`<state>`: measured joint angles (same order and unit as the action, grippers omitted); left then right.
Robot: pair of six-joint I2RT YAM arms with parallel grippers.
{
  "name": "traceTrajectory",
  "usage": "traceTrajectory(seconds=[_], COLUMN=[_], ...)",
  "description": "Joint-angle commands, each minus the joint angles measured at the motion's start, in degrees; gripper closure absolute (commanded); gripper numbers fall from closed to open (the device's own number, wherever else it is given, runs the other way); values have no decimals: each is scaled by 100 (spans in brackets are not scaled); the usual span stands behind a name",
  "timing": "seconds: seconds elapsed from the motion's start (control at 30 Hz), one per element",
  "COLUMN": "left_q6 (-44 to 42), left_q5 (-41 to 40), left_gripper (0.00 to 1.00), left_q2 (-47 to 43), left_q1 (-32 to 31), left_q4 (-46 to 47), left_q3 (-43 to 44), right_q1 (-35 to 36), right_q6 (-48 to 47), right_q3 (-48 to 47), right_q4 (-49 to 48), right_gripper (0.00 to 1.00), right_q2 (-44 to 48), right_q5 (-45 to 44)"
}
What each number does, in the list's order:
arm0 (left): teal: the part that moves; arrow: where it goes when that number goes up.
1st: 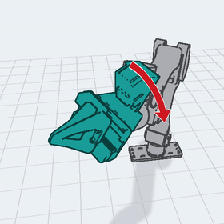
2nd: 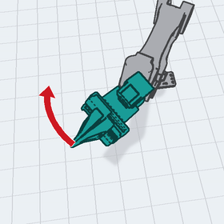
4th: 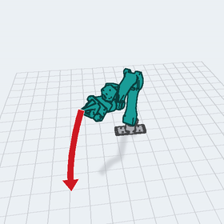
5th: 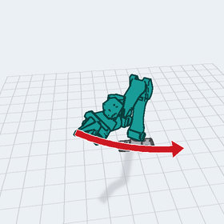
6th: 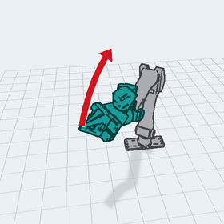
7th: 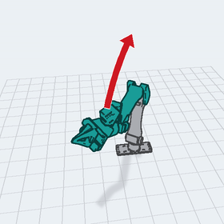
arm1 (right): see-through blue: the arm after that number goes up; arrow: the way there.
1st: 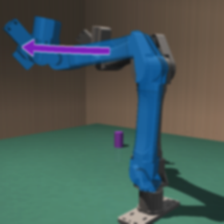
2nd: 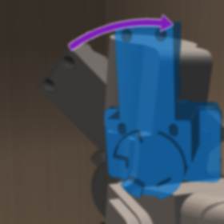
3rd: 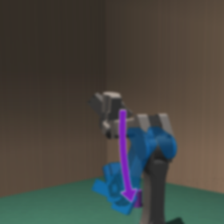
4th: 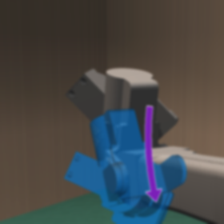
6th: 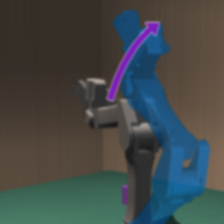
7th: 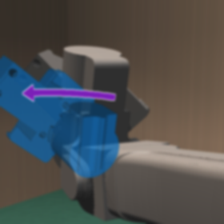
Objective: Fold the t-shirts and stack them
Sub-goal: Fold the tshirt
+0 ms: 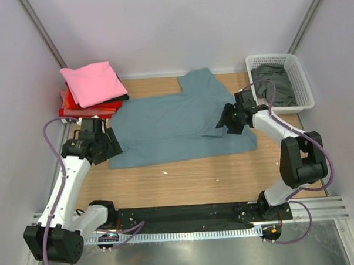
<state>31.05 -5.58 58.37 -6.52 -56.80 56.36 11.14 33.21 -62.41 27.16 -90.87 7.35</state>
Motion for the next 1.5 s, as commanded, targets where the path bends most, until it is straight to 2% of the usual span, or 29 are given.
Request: traceTrajectory(seconds=[0.0, 0.37, 0.93, 1.03, 1.17, 1.27, 1.47], left_q6=[24, 50, 59, 59, 59, 68, 68], left_q5=[671, 611, 602, 602, 602, 602, 594], left_gripper=[34, 34, 35, 35, 35, 36, 35], left_q2=[-291, -317, -300, -300, -308, -335, -370], left_q1=[2, 2, 2, 2, 2, 2, 2], left_q4=[389, 362, 336, 345, 345, 345, 345], left_q3=[-169, -160, -143, -143, -151, -151, -143], right_q1=[-6, 3, -6, 11, 38, 152, 546], right_q6=[256, 318, 291, 326, 335, 370, 335], right_q3=[264, 467, 326, 221, -60, -323, -1447], right_q4=[-571, -923, -1072, -1090, -1037, -993, -668], right_gripper=[39, 46, 51, 61, 90, 94, 95], right_q2=[43, -422, -827, -862, -1011, -1116, -1643], right_q5=[582, 522, 310, 345, 433, 434, 346])
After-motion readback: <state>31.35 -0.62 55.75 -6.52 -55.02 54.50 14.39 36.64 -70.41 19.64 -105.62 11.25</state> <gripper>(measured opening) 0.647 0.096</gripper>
